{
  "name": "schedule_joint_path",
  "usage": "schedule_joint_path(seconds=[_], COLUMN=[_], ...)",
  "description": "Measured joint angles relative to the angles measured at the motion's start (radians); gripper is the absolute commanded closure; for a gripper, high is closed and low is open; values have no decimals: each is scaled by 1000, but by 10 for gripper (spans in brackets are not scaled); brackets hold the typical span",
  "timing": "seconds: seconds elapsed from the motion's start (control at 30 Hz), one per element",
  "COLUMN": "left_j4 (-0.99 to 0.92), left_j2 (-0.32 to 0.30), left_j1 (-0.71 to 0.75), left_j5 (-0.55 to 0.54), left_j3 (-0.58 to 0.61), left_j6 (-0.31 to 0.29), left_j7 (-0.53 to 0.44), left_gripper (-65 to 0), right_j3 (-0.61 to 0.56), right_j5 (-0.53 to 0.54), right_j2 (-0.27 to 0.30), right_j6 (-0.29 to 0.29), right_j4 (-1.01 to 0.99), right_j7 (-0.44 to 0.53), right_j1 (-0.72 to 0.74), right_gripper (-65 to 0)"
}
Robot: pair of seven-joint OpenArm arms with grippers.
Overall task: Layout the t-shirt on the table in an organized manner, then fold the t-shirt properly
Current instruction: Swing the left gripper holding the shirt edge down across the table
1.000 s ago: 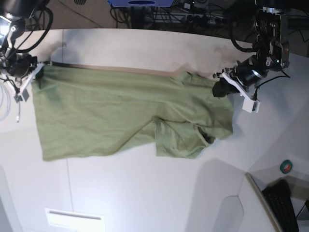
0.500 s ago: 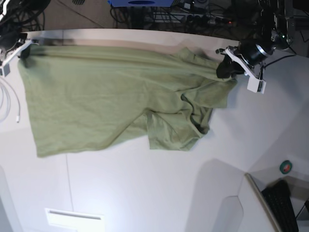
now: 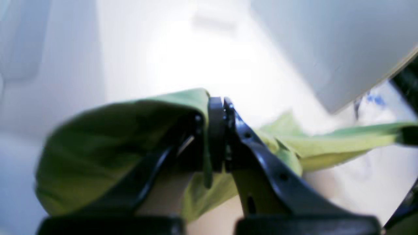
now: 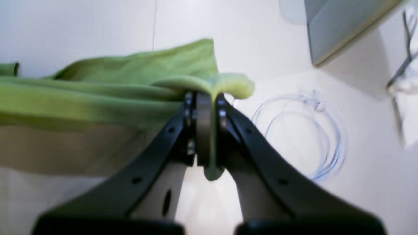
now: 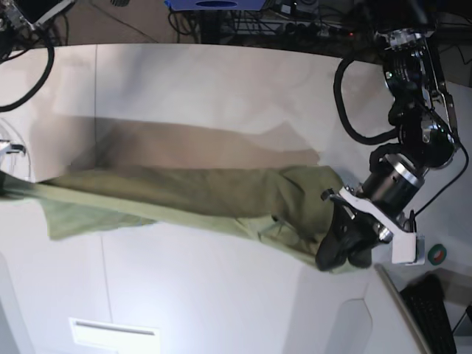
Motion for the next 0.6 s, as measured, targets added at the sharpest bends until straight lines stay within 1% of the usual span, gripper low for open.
schedule_joint_path(seconds=[0.17, 0.27, 0.33, 0.4, 0.47, 0.5, 0.6], left_j4=[-11, -11, -11, -5, 6, 9, 12], left_j2=[10, 9, 9, 10, 8, 5, 7], left_j1=[-148, -157, -158, -158, -156, -151, -131], left_j5=[-75, -69, -82, -145, -204, -239, -314], left_j3=[1, 0, 13, 35, 47, 54, 63], left_j6=[-2, -2, -1, -2, -2, -3, -5], left_j7=[-10, -5, 0, 0, 4, 0, 3], left_gripper=[0, 0, 0, 0, 0, 0, 0], right_j3=[0, 1, 6, 58, 138, 178, 277], right_j5=[1, 5, 5, 28, 25, 41, 141], right_j2=[87, 134, 154, 157, 151, 150, 155], right_j6=[-4, -4, -4, -1, 2, 2, 2], right_j4=[1, 3, 7, 9, 13, 13, 16], right_j7=[9, 10, 10, 16, 9, 3, 12], right_j1=[117, 134, 132, 112, 89, 79, 14], right_gripper=[0, 0, 0, 0, 0, 0, 0])
